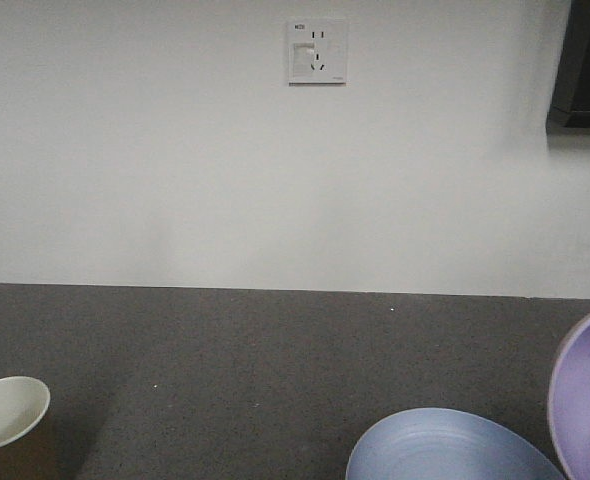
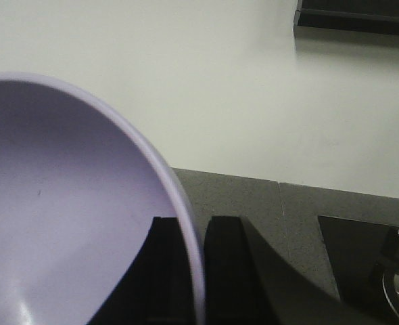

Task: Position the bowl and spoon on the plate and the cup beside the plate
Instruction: 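Lower the lavender bowl onto the pale blue plate and release with right gripper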

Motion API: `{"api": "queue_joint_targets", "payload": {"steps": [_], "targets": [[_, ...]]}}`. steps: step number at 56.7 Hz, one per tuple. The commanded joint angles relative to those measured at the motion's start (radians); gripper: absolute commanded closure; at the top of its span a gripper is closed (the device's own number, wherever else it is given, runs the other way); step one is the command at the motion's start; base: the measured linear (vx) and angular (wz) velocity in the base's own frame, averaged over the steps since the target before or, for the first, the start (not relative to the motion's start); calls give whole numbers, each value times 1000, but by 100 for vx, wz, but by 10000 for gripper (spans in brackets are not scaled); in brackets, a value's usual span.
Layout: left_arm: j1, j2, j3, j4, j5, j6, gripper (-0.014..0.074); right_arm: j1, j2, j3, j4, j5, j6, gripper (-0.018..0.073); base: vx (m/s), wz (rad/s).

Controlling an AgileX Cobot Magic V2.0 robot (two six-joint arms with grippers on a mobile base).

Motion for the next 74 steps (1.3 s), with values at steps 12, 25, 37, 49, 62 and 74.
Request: {"api": "queue_joint_targets", "payload": {"steps": [12, 25, 37, 49, 62, 74], "targets": [[-2, 3, -25, -14, -93, -7, 594, 1, 4, -29, 6, -88, -5, 568, 0, 0], [-2, 3, -25, -14, -79, -7, 594, 1, 4, -29, 7, -89, -3, 568, 0, 0], [-2, 3, -25, -14, -71, -7, 594, 1, 4, -29, 37, -81, -1, 568, 0, 0], [-2, 3, -25, -14, -84, -7, 594, 2, 78, -34, 80, -13, 61, 568, 0, 0], [-2, 3, -25, -14, -84, -7, 594, 2, 384, -170, 88, 246, 71, 568, 0, 0], [-2, 3, -25, -14, -71, -7, 594, 2, 683, -320, 221, 316, -5, 568, 0, 0]]}}
